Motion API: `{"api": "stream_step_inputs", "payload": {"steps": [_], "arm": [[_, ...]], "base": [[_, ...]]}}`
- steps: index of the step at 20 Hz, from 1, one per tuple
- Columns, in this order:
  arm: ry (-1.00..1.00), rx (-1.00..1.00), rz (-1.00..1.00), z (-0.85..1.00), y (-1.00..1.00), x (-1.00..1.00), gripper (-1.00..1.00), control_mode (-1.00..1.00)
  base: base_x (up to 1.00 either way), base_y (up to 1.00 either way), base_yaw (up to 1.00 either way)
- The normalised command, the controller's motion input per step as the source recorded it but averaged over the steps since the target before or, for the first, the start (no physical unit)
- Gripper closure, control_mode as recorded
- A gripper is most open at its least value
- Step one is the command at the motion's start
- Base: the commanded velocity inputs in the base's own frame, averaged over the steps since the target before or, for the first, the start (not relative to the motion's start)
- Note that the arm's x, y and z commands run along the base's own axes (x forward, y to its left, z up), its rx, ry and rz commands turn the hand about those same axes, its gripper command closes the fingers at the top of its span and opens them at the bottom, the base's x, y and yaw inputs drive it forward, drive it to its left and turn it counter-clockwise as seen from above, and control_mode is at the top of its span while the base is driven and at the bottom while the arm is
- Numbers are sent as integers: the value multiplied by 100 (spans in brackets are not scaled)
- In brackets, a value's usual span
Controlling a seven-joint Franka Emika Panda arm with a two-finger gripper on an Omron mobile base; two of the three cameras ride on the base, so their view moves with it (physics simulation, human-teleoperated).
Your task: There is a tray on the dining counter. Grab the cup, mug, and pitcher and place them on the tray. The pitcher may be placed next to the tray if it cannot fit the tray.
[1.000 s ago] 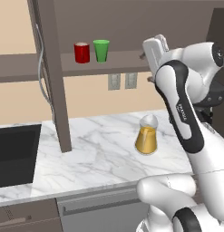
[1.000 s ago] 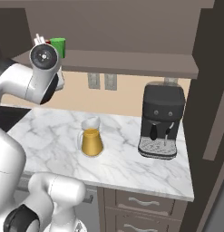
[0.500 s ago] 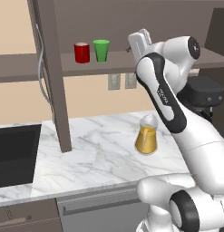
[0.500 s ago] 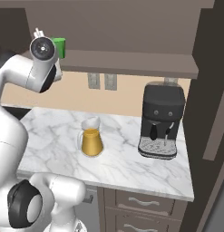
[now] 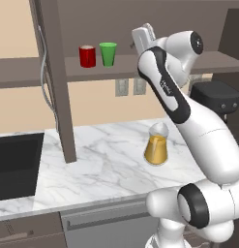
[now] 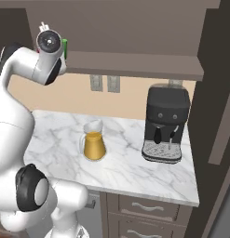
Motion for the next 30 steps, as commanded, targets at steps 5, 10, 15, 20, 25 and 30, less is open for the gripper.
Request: {"api": "stream_step_inputs", "payload": {"steps": [5,10,15,20,25,30], "arm": [[0,0,0,6,5,37,-100,-100],[0,0,0,1,10,33,-100,-100],[0,0,0,0,13,30,-100,-100],[0,0,0,0,9,23,-100,-100],[0,0,0,0,0,21,-100,-100],[0,0,0,0,0,5,-100,-100]], "base": [[0,0,0],[0,0,0],[0,0,0],[0,0,0],[0,0,0],[0,0,0]]}}
